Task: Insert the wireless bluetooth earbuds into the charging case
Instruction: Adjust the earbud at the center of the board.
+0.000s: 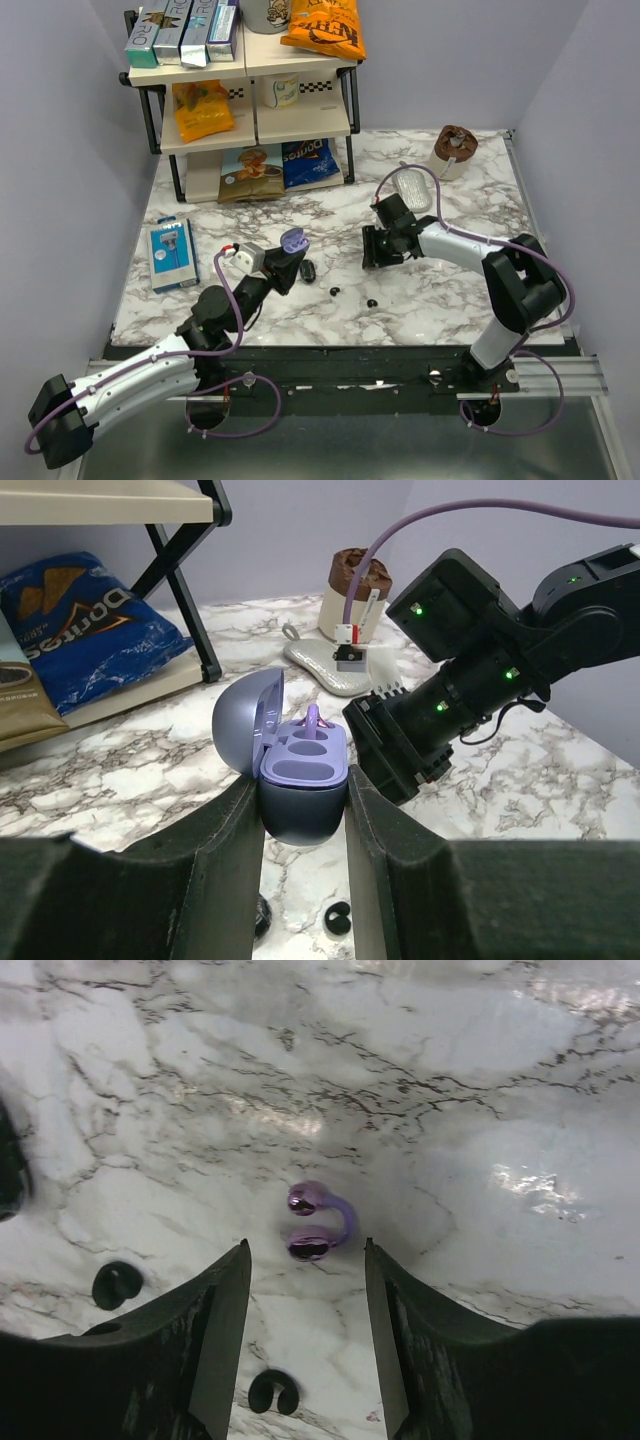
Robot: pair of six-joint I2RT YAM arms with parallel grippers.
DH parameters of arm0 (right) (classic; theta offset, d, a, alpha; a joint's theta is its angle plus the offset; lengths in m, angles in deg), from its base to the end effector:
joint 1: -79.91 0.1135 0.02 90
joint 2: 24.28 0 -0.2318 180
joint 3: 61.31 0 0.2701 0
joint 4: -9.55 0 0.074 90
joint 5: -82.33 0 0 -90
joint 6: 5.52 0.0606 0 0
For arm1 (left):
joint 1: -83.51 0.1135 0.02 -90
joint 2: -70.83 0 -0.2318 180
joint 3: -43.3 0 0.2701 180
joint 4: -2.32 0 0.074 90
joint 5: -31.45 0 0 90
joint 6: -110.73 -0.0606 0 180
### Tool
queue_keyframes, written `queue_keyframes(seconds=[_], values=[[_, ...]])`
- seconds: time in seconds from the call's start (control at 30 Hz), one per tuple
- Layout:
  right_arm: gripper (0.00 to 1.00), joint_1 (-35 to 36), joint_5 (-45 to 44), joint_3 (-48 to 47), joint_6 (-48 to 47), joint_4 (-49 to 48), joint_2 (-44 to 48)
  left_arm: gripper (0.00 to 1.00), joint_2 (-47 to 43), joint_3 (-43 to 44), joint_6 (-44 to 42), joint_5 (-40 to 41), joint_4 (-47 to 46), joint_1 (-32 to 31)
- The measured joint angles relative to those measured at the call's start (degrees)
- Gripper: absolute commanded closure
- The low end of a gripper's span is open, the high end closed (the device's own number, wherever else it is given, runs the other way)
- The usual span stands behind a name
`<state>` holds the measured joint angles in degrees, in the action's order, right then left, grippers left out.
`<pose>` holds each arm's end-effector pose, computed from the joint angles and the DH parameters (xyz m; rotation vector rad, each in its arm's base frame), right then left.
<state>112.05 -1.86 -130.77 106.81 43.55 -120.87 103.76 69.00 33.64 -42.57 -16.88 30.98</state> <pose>0.2946 0.1924 0.1030 -0.2665 2.6923 0.4407 0.1488 -0.1667 0.2329 0.2448 1.3909 -0.7641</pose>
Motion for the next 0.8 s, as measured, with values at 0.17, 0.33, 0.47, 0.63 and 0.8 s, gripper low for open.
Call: queue_keyframes(seconds=[0.17,0.33,0.47,0.63,0.8], values=[[0.49,-0.1,-3.0,0.0,-0.2,1.3,-0.3,1.0,-0.1,-0.3,0.0,0.0,0.0,-0.1],[0.53,-0.1,-3.8,0.0,-0.9,1.2,-0.7,1.0,-0.1,-0.3,0.0,0.0,0.0,-0.1],[0.56,-0.1,-4.5,0.0,-2.1,1.2,-0.8,1.0,-0.2,-0.3,0.0,0.0,0.0,-0.1],[0.53,0.0,-7.5,0.0,-4.2,1.3,-0.5,1.0,-0.2,-0.3,0.0,0.0,0.0,-0.1],[0.48,-0.2,-13.0,-0.9,-5.0,3.0,-0.2,1.0,-0.2,-0.3,0.0,0.0,0.0,-0.1]])
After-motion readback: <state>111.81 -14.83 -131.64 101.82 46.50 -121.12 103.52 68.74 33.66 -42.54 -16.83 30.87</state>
